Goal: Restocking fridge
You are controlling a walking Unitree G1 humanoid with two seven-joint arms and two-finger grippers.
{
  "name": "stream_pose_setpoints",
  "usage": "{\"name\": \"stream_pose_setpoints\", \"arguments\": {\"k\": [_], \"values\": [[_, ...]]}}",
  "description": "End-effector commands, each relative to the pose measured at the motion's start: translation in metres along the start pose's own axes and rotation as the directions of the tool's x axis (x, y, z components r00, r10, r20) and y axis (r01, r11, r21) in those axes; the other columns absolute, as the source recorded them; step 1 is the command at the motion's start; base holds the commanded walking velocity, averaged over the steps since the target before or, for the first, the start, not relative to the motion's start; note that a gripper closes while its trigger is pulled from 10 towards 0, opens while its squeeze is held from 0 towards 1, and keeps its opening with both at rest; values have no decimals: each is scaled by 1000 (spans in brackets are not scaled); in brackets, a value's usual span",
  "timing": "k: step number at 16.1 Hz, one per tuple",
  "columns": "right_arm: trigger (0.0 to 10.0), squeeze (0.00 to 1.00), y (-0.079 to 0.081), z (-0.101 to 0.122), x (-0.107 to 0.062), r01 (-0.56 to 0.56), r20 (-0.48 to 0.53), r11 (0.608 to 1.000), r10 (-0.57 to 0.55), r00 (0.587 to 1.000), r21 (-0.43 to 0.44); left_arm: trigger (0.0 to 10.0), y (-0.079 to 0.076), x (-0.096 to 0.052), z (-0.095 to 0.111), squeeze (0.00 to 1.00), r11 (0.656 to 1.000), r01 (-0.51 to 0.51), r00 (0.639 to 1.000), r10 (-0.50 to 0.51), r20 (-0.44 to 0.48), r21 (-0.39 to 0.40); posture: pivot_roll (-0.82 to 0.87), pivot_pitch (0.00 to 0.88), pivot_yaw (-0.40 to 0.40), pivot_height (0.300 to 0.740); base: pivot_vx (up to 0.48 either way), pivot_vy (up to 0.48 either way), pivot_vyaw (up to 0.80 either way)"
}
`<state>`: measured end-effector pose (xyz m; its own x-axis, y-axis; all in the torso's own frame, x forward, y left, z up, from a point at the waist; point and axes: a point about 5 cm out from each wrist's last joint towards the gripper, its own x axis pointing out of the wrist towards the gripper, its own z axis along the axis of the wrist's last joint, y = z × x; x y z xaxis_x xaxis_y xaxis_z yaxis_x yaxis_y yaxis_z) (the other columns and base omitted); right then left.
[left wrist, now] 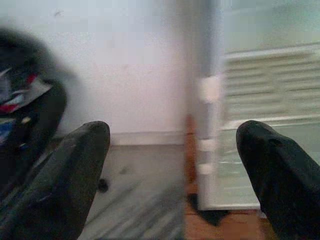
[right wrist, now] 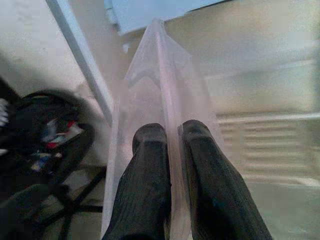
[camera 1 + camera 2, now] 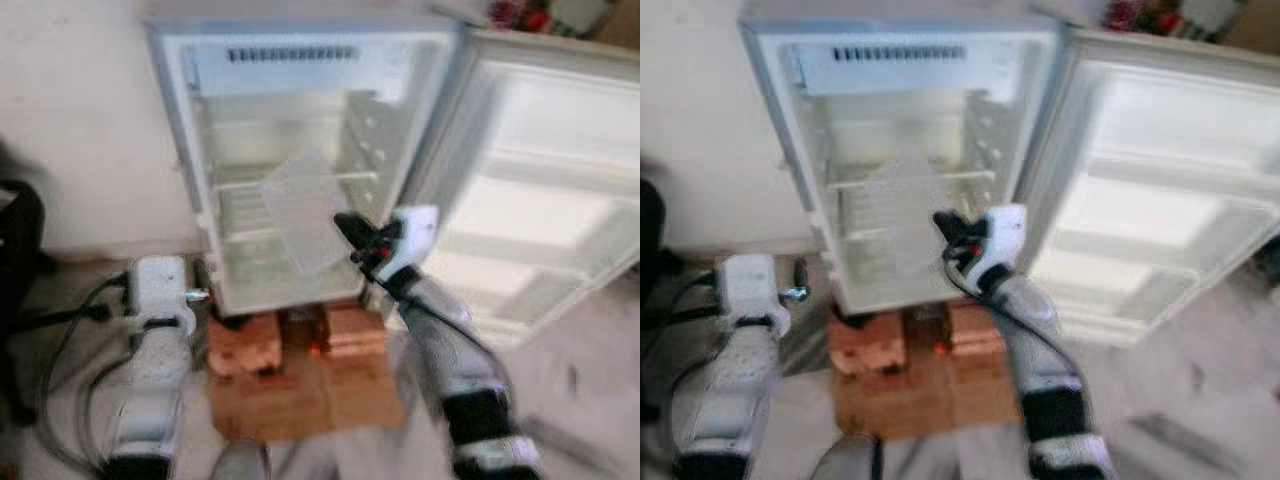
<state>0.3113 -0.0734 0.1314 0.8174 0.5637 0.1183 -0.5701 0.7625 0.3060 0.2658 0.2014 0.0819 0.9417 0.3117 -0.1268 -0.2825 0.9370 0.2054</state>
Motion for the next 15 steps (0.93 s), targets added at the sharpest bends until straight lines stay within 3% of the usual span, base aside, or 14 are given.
{"name": "stream_pose_setpoints", "arguments": {"k": [1, 9, 15], "values": [[10000, 0, -8, 1, -6, 30, 0, 999, -30, 1000, -13, 10000, -6, 0, 2, 0, 1000, 15, 1000, -15, 2, 7, 147, 94, -82, 740, 379, 292, 0], [10000, 0, -10, 0, -6, 38, -2, 999, -38, 999, -16, 10000, -7, -2, 3, 0, 1000, 18, 1000, -18, 10, -4, 149, 96, -80, 740, 355, 321, 0], [10000, 0, -15, -2, -6, 70, -15, 997, -70, 997, -16, 10000, -7, -4, 2, 0, 1000, 22, 1000, -22, 4, 9, 155, 100, -83, 740, 0, 0, 0]]}}
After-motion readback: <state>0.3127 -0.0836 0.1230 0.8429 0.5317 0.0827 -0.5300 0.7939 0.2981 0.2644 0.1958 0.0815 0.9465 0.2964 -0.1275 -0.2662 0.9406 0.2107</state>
